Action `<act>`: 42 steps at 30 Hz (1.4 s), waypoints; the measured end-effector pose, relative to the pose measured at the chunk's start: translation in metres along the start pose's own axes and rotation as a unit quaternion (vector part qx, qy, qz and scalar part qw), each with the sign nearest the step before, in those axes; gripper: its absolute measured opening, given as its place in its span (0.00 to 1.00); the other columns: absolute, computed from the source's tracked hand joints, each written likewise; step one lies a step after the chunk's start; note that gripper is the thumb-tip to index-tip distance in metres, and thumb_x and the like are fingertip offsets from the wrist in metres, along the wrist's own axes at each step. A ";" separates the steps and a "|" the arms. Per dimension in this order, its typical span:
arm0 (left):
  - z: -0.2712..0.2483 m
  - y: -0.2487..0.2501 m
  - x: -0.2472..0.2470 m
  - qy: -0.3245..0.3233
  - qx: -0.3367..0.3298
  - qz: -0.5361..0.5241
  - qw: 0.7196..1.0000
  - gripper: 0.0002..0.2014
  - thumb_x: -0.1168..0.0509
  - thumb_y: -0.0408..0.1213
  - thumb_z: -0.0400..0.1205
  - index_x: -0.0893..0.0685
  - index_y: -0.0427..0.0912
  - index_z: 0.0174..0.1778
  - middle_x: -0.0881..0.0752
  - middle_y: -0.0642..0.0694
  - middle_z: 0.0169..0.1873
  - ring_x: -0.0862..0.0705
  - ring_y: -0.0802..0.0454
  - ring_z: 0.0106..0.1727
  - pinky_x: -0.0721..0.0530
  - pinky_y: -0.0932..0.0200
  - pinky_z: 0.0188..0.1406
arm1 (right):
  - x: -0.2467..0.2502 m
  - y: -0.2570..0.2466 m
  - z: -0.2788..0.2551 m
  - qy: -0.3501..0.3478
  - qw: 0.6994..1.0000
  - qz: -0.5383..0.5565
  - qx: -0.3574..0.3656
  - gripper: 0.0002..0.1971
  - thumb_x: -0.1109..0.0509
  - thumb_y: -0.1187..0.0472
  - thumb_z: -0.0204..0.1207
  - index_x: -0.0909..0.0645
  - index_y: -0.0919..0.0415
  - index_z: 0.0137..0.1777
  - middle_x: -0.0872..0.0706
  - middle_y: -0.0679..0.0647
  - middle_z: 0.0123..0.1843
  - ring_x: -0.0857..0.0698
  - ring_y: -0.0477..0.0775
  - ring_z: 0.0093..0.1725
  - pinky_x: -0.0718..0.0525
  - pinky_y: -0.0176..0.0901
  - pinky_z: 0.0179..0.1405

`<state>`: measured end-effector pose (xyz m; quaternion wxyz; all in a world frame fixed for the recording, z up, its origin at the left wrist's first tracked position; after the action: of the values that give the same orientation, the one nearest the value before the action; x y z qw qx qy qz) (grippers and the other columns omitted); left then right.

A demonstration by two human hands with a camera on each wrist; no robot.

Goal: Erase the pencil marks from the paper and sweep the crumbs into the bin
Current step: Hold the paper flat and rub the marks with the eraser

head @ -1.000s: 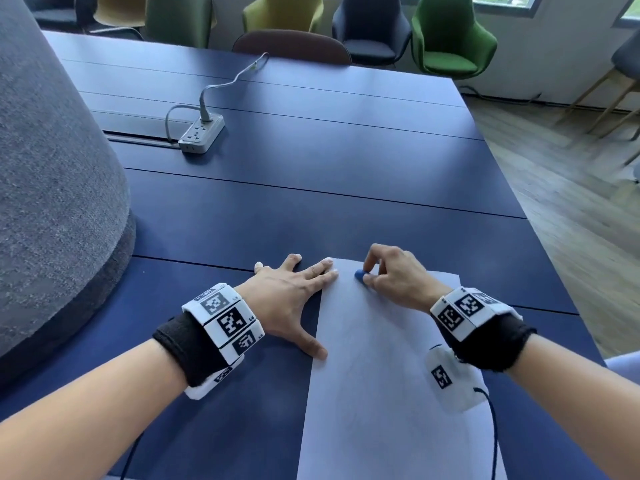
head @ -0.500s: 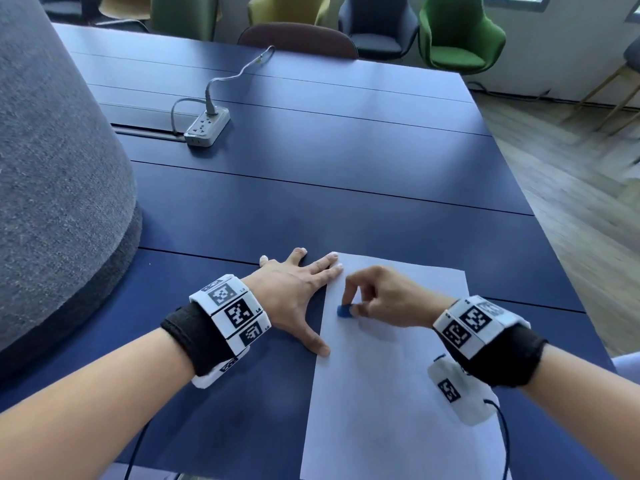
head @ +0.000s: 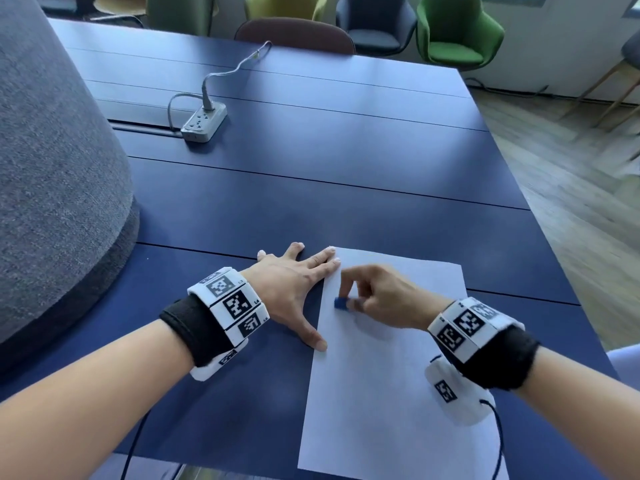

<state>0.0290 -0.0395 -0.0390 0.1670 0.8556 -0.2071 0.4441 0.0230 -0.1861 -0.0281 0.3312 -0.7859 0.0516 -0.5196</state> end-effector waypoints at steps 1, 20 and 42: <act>0.000 0.000 0.000 0.000 0.001 0.002 1.000 0.67 0.30 0.78 0.59 0.65 0.59 0.84 0.67 0.68 0.82 0.60 0.43 0.84 0.41 0.21 0.71 | -0.008 -0.004 -0.006 -0.035 0.999 -0.005 0.011 0.03 0.29 0.63 0.73 0.19 0.54 0.41 0.26 0.46 0.27 0.30 0.44 0.26 0.30 0.34 0.28; 0.000 0.000 0.000 -0.019 0.008 0.006 1.000 0.71 0.27 0.76 0.57 0.67 0.58 0.84 0.69 0.68 0.81 0.62 0.43 0.84 0.42 0.22 0.71 | -0.026 -0.020 -0.029 -0.076 0.995 -0.003 0.061 0.05 0.29 0.65 0.71 0.16 0.53 0.41 0.22 0.51 0.30 0.27 0.49 0.30 0.26 0.44 0.33; -0.001 0.000 -0.001 -0.010 0.003 0.002 1.000 0.71 0.28 0.77 0.56 0.67 0.57 0.84 0.68 0.67 0.82 0.60 0.43 0.84 0.40 0.22 0.70 | 0.009 0.007 0.010 0.039 0.999 0.014 -0.012 0.04 0.28 0.62 0.71 0.18 0.53 0.39 0.24 0.45 0.26 0.26 0.46 0.27 0.28 0.39 0.31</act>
<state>0.0283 -0.0387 -0.0393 0.1614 0.8600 -0.2093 0.4366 0.0371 -0.1907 -0.0272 0.3269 -0.7680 0.0818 -0.5446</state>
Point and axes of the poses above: each hand's wrist, its own z-axis towards the middle knuckle, its own x-axis out of the back of the hand, y = z × x, the point moved 5 cm from there along z, towards the middle knuckle
